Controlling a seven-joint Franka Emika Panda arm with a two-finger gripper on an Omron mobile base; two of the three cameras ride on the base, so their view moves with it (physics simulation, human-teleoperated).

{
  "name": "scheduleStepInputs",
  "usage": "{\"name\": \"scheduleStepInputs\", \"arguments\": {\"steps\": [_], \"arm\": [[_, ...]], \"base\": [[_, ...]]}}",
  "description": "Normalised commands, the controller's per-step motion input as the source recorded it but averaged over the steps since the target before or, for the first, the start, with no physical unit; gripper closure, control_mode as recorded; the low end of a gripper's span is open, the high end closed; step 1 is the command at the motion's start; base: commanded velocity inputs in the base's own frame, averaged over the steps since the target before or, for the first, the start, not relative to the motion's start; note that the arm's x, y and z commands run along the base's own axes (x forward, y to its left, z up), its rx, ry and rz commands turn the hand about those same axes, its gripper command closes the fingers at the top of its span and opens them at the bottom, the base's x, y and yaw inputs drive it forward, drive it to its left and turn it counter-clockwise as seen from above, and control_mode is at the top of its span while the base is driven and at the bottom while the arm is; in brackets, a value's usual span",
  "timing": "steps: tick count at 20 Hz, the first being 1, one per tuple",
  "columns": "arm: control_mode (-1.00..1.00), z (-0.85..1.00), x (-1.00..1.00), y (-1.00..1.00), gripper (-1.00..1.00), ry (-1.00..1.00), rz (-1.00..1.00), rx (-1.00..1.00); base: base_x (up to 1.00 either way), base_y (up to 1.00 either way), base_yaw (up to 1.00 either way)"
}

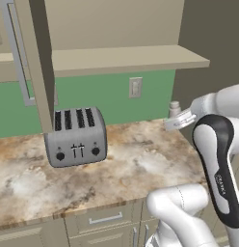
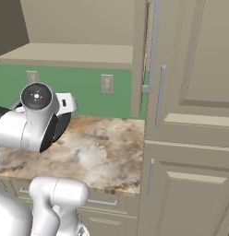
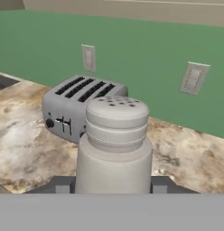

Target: Move the shaker and oil and vinegar bottle from the cabinet to the dining counter.

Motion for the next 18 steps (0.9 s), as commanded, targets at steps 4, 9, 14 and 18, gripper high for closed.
{"name": "scheduleStepInputs", "arguments": {"steps": [4, 9, 14, 18], "arm": [[-1.00, -0.50, -0.32, 0.12, 1.00, 0.12, 0.04, -0.05], [-1.00, -0.11, -0.03, 0.05, 1.00, 0.08, 0.01, 0.00], [-1.00, -0.19, -0.07, 0.00, 1.00, 0.01, 0.01, -0.01], [1.00, -0.11, -0.13, 0.03, 1.00, 0.01, 0.03, -0.01]], "base": [[0.00, 0.00, 0.00], [0.00, 0.00, 0.00], [0.00, 0.00, 0.00], [-0.50, 0.20, 0.14]]}}
